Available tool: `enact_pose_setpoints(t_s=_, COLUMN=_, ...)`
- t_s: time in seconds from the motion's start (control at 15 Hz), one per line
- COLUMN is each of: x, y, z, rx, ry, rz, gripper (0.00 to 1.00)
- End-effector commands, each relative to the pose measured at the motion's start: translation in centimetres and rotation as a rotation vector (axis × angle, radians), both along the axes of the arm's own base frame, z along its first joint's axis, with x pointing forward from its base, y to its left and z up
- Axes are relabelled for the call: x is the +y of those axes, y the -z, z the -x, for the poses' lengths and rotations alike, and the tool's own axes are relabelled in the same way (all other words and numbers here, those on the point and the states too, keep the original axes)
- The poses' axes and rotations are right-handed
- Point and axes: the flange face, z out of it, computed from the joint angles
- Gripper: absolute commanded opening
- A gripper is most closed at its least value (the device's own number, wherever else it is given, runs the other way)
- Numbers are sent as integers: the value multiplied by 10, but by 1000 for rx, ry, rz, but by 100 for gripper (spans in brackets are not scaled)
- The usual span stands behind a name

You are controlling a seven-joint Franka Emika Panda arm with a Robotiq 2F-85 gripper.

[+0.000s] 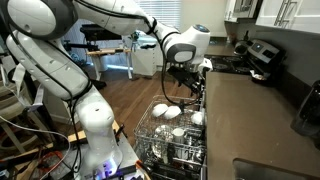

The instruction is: Pick the cup in the dishwasher and put it on the counter

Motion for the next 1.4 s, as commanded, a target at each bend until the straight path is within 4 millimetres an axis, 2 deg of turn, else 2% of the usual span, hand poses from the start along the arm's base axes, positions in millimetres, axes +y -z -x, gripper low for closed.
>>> enact_pose_setpoints(t_s=0.0, x=0, y=-1, z=0, rx=1, ry=0, rz=0, gripper=100)
enact_pose_setpoints(t_s=1.07, x=0, y=-1, z=0, rx=1, ry=0, rz=0, gripper=100)
enact_pose_setpoints(t_s=1.33, x=20, y=16, z=-8, rx=11, ry=-13, rz=34, gripper=100)
